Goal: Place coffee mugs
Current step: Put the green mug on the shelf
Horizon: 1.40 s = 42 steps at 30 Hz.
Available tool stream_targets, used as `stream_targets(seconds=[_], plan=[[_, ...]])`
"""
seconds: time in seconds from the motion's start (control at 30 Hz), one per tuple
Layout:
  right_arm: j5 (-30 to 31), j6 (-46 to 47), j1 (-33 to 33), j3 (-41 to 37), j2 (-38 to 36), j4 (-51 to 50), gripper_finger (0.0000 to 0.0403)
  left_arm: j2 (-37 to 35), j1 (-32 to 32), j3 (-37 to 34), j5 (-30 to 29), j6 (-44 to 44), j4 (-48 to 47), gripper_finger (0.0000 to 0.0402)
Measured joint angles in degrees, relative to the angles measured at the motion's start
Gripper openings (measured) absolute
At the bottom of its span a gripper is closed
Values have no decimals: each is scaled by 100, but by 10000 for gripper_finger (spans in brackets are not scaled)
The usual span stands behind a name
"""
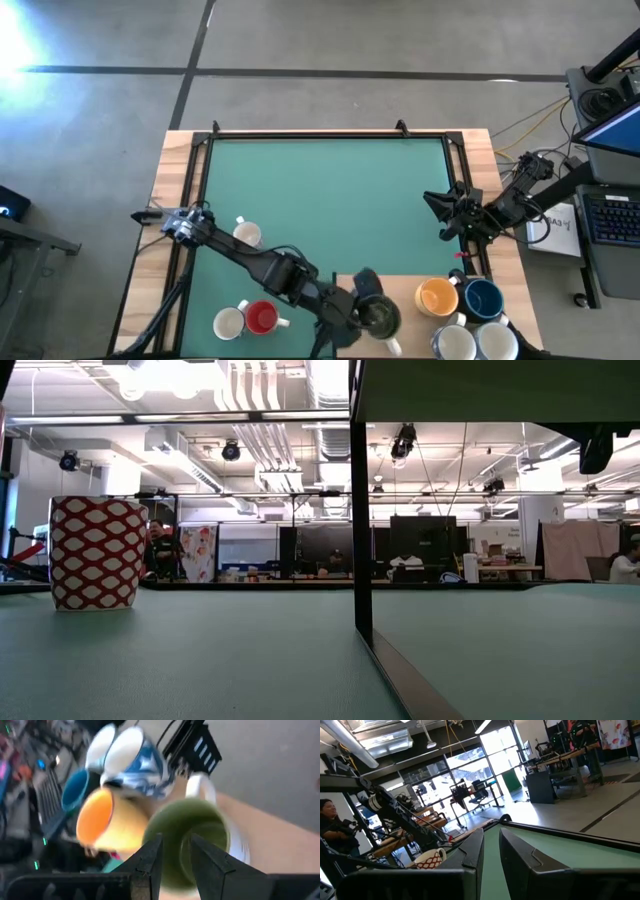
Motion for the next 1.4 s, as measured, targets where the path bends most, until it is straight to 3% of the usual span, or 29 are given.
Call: stream_targets(seconds=[0.27,0.4,0.8,1.4], plan=[[-1,0,0,0,0,0,50,-144,330,0,3,-1179,-1547,77],[-2,0,0,0,0,0,50,-145,431,-42,251,-1559,-1793,77],[-2,0,-1,0,0,0,50,-119,372,-526,439,-2078,-986,77],[-2,0,-1,0,0,0,50,-114,216,-540,714,-2383,59,77]])
